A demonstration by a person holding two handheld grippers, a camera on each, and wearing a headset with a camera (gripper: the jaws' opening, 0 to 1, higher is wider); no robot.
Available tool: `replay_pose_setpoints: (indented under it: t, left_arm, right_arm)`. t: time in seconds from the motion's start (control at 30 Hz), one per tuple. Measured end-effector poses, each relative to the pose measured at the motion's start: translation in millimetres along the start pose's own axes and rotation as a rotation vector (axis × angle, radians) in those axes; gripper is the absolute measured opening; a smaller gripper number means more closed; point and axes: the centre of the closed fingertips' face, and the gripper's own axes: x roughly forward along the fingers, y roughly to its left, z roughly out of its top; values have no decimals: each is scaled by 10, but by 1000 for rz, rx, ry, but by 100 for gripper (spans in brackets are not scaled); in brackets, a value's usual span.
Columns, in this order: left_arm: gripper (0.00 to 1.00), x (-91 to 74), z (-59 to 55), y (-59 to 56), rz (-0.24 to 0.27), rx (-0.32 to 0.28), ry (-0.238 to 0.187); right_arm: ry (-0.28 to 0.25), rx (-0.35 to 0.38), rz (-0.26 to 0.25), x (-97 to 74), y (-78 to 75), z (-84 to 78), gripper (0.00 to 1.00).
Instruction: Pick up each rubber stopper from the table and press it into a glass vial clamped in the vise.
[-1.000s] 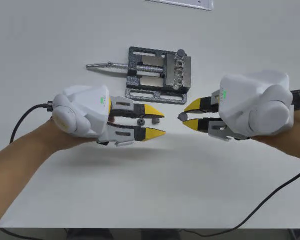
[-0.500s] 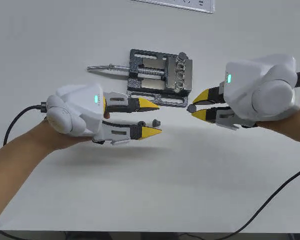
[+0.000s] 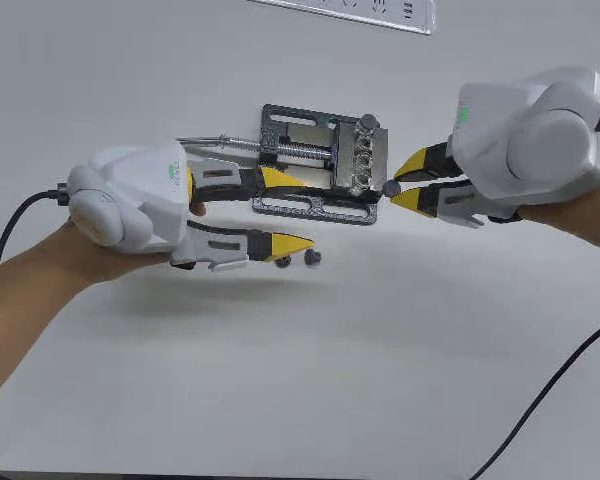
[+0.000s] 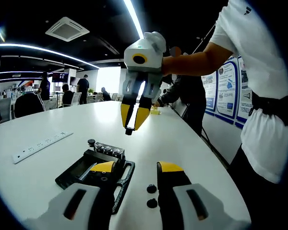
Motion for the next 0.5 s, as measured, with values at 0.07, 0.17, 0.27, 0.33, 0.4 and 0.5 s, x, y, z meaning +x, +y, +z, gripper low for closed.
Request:
replay_pose_setpoints:
  t: [0.07,0.17,0.27,0.33,0.4,0.5]
  left_arm:
    - [32,-11,-9,35,6,-4,-1]
    - [32,-19,-23,65,14,4,2]
    - [32,-30,-25,86,17,3,2]
    - [32,-38,-25,100,20,3,2]
    - [33,-48,-16,112,24,0,-2]
    - [32,-59,-6,122,26,0,-5]
  right_arm:
    - [4,-2,0,7,-43,3,11]
    - [9,-9,-3,19,-103,10,11]
    - [13,-7,-5,35,-173,20,11]
    - [15,-7,-5,45,-203,25,11]
    - [17,-6,-4,65,-242,30,11]
    - [17,-4,-4,92,-294,43,11]
